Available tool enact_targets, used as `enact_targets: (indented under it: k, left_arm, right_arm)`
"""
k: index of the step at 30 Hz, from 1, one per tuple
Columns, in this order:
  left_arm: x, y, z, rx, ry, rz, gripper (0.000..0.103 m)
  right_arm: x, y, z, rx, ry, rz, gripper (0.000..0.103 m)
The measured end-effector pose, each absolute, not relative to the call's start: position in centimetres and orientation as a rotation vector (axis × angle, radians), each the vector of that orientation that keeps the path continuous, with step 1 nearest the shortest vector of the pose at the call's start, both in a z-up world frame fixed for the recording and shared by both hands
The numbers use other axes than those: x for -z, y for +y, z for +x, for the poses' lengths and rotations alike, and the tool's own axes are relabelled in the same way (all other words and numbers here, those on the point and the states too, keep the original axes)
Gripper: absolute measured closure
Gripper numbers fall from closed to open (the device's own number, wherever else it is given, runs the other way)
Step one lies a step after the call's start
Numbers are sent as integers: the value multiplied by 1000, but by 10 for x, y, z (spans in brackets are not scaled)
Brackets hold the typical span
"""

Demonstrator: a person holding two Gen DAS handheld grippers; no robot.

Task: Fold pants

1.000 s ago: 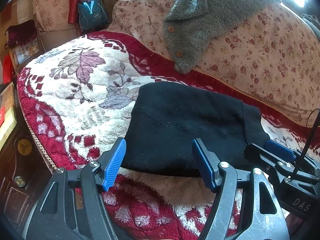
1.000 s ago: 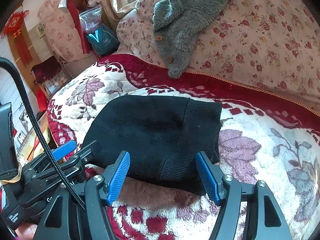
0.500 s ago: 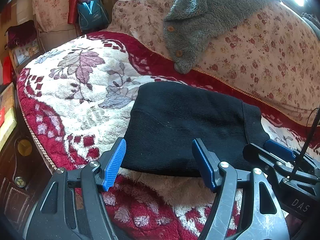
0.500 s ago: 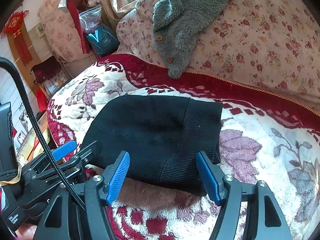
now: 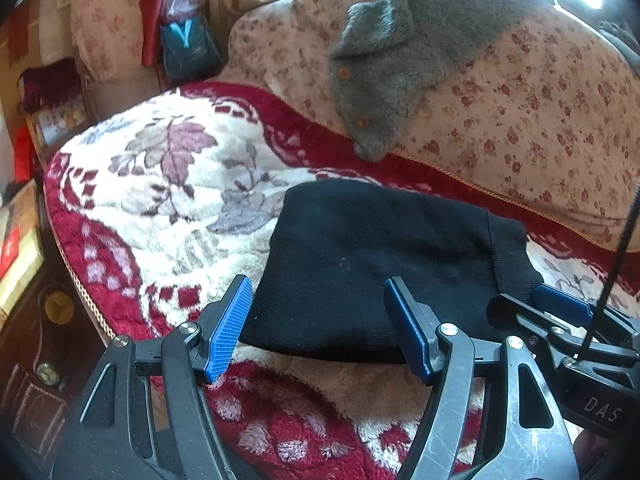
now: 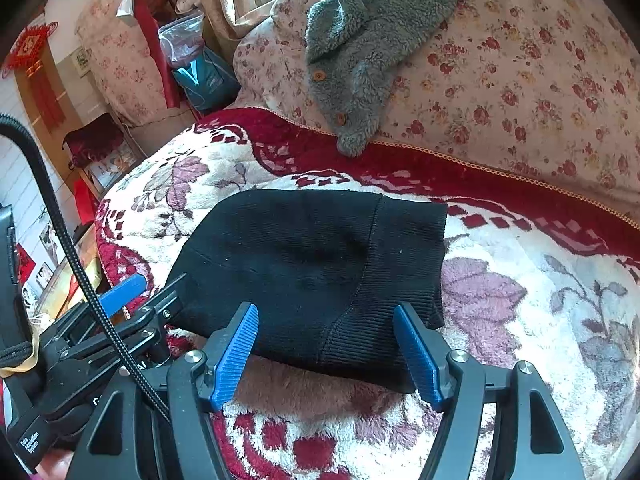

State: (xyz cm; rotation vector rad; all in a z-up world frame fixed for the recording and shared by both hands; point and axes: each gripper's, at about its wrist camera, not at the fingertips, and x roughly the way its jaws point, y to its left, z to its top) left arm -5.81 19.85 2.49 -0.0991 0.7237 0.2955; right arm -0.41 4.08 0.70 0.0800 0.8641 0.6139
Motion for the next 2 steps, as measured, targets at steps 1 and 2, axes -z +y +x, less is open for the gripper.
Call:
enact_targets:
  k: [1,2]
  left_arm:
    - [-26,195,-58,-279,727,-90,34]
    - [-27,192,-58,-266,730,-83,34]
  right_arm:
    - [-7,41,-4,-616,865,83,35]
    - [-8,39,-5,-619,864,85,35]
